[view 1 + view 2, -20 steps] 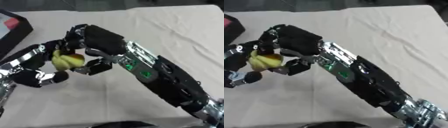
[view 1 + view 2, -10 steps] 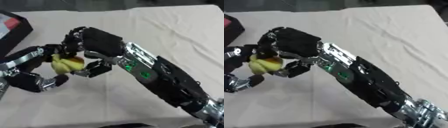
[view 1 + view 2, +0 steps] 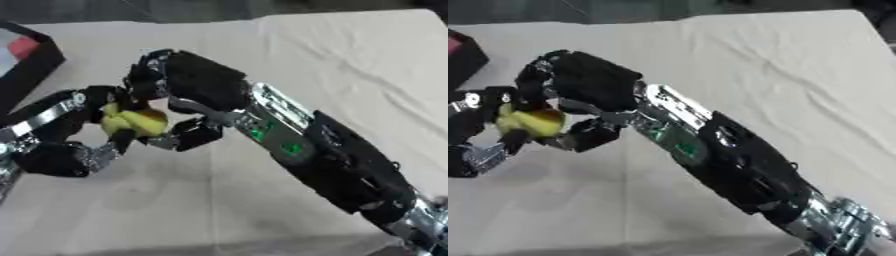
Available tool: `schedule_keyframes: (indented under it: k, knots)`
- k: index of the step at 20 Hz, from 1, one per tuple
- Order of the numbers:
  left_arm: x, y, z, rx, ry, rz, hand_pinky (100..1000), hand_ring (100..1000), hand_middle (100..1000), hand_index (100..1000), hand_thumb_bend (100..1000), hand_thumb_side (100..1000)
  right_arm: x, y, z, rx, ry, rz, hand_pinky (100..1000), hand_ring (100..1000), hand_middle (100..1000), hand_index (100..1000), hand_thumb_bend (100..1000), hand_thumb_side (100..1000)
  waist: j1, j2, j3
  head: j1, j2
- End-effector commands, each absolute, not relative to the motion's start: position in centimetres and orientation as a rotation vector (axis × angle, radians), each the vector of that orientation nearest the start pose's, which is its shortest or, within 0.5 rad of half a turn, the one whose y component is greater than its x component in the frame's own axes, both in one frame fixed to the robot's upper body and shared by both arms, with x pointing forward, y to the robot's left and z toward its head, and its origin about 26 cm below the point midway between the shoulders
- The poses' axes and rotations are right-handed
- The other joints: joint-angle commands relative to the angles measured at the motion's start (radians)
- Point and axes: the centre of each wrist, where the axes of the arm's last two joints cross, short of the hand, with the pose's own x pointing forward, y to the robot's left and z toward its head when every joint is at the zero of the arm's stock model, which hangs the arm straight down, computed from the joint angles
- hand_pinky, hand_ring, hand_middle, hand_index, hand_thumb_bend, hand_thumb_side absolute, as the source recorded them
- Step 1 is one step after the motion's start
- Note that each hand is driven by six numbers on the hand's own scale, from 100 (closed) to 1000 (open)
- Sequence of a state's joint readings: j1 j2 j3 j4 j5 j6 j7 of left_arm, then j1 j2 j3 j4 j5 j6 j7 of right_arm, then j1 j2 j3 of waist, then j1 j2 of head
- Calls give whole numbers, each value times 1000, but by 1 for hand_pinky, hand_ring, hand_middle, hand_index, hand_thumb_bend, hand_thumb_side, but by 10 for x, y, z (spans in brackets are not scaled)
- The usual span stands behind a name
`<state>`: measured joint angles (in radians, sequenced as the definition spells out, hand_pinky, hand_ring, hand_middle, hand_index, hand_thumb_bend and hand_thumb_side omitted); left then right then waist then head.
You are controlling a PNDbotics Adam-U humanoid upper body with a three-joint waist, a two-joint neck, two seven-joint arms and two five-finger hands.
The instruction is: Pick up the objects with one hand, pass them to the other hand, and then place them into the box on the other side of the table.
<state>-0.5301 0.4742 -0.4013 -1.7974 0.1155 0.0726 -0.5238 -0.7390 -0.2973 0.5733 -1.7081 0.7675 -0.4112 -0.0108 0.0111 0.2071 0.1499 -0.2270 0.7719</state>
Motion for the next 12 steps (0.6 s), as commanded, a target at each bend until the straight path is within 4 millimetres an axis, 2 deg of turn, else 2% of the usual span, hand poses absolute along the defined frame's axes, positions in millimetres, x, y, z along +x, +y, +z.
schedule_keyframes:
  k: [1, 3, 4, 5, 7, 8, 12]
  knots:
    - [329, 177, 192, -392, -1810, -1327, 511, 942, 669, 486, 100, 350, 332, -87, 223, 405, 2644, -1562, 622, 560, 513, 519, 100, 100, 2, -16, 0, 0, -2]
    - [329, 178, 192, -385, -1811, -1320, 502, 932, 657, 474, 100, 352, 332, -88, 224, 414, 2638, -1557, 624, 560, 537, 560, 100, 100, 2, -16, -1, 1, -2]
    - [329, 178, 192, -379, -1808, -1320, 499, 929, 653, 471, 100, 352, 331, -89, 226, 426, 2635, -1548, 621, 560, 560, 590, 160, 100, 3, -16, -1, 2, -2]
    - [329, 179, 191, -374, -1802, -1321, 496, 926, 649, 468, 100, 351, 330, -90, 227, 447, 2629, -1532, 621, 572, 596, 648, 344, 100, 3, -16, -2, 2, -2]
    - [329, 181, 190, -370, -1786, -1322, 493, 925, 647, 467, 100, 357, 328, -91, 231, 498, 2614, -1489, 627, 629, 681, 754, 537, 183, 3, -16, -2, 3, -2]
    - [330, 182, 188, -376, -1772, -1321, 492, 924, 646, 467, 100, 362, 326, -91, 232, 526, 2605, -1459, 641, 650, 732, 808, 571, 183, 4, -16, -3, 3, -2]
    - [331, 187, 182, -390, -1706, -1330, 489, 920, 643, 469, 100, 368, 322, -93, 232, 630, 2629, -1279, 632, 648, 760, 865, 586, 117, 7, -16, -5, 6, -2]
